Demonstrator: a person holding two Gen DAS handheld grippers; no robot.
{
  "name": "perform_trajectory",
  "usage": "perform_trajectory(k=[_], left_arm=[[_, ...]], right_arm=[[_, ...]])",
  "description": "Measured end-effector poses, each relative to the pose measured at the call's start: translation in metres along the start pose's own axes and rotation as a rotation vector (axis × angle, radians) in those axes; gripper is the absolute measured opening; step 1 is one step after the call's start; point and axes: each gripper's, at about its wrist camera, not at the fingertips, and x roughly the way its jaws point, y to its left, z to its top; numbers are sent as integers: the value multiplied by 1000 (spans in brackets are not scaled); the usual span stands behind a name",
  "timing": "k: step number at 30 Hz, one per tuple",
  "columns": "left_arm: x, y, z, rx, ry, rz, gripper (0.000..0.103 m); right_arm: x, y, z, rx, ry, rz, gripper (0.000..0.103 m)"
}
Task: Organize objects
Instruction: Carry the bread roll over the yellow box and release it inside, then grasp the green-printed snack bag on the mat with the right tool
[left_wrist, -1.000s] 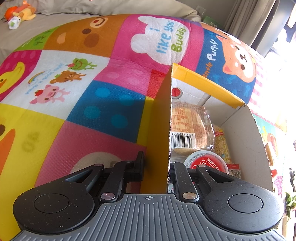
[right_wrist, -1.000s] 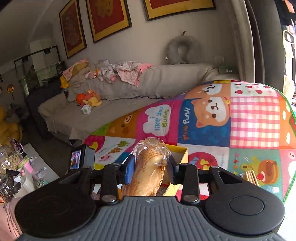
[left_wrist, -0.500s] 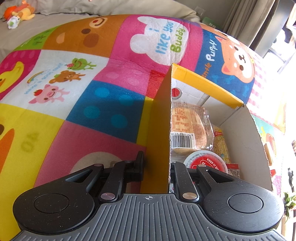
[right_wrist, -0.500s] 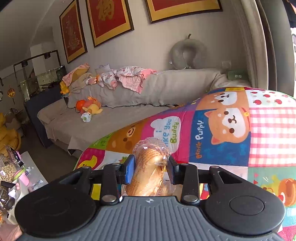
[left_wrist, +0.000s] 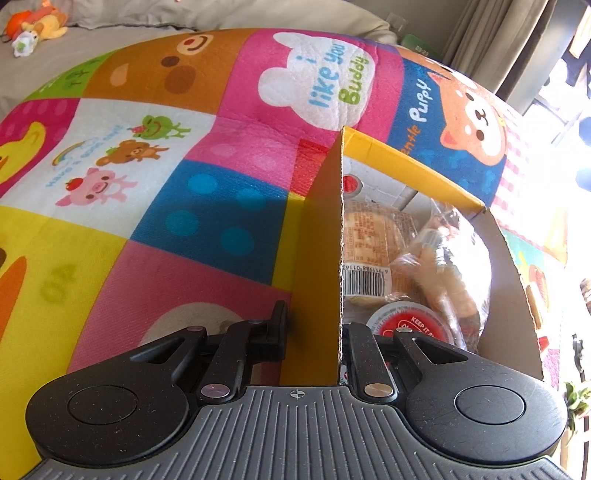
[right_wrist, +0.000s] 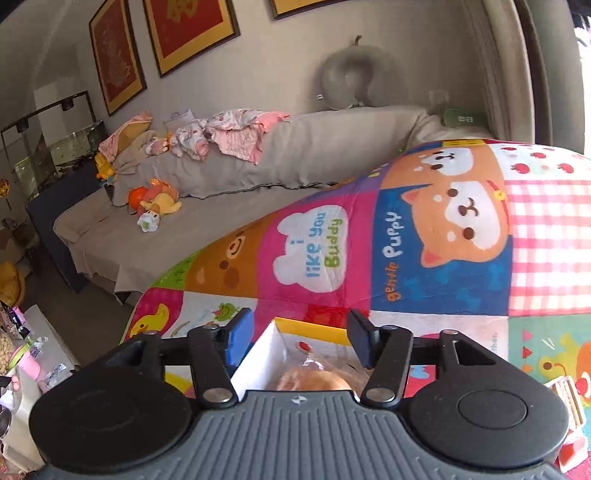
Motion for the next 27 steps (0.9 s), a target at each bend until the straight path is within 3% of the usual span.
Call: perform_trajectory(k=[9, 21, 27], left_arm=[[-1, -1, -1, 4, -3, 10, 16], [-1, -1, 0, 8, -2, 11, 15], [-1, -1, 0, 7, -3, 12, 15]], right_arm=[[-33, -56, -32, 44, 35, -149, 72], [-80, -128, -89, 74, 111, -392, 76], [-85, -128, -118, 54, 206, -367, 77]])
